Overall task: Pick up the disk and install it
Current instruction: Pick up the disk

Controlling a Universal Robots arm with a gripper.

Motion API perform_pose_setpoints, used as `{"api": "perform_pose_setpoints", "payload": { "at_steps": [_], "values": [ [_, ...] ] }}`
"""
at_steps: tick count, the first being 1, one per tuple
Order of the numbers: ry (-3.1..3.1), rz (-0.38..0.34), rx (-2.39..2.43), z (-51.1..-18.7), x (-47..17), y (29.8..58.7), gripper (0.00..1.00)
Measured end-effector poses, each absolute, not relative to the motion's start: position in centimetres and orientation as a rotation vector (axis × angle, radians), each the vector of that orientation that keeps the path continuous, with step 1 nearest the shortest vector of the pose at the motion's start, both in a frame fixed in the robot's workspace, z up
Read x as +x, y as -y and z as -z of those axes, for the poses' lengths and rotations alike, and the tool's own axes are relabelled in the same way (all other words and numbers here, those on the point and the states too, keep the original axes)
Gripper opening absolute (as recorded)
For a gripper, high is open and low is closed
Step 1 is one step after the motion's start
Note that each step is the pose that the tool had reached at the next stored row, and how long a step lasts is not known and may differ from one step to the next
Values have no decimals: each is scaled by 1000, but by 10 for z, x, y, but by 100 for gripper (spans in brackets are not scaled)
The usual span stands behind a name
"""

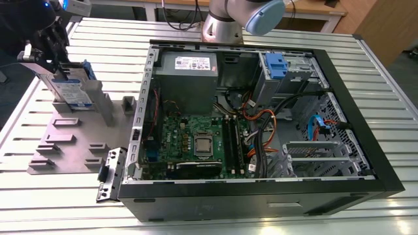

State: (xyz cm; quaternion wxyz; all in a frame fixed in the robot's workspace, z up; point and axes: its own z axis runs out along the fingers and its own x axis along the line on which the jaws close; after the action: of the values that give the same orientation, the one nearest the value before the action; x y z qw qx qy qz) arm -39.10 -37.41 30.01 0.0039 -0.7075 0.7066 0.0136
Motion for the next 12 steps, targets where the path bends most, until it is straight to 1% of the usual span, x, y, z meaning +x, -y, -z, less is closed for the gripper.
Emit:
{"api": "perform_pose_setpoints", "payload": {
  "at_steps": [1,12],
  "values": [
    [-2214,-43,-2217,-300,-391,374,42],
    [-2214,-43,-2217,-303,-391,374,42]
  ]
}}
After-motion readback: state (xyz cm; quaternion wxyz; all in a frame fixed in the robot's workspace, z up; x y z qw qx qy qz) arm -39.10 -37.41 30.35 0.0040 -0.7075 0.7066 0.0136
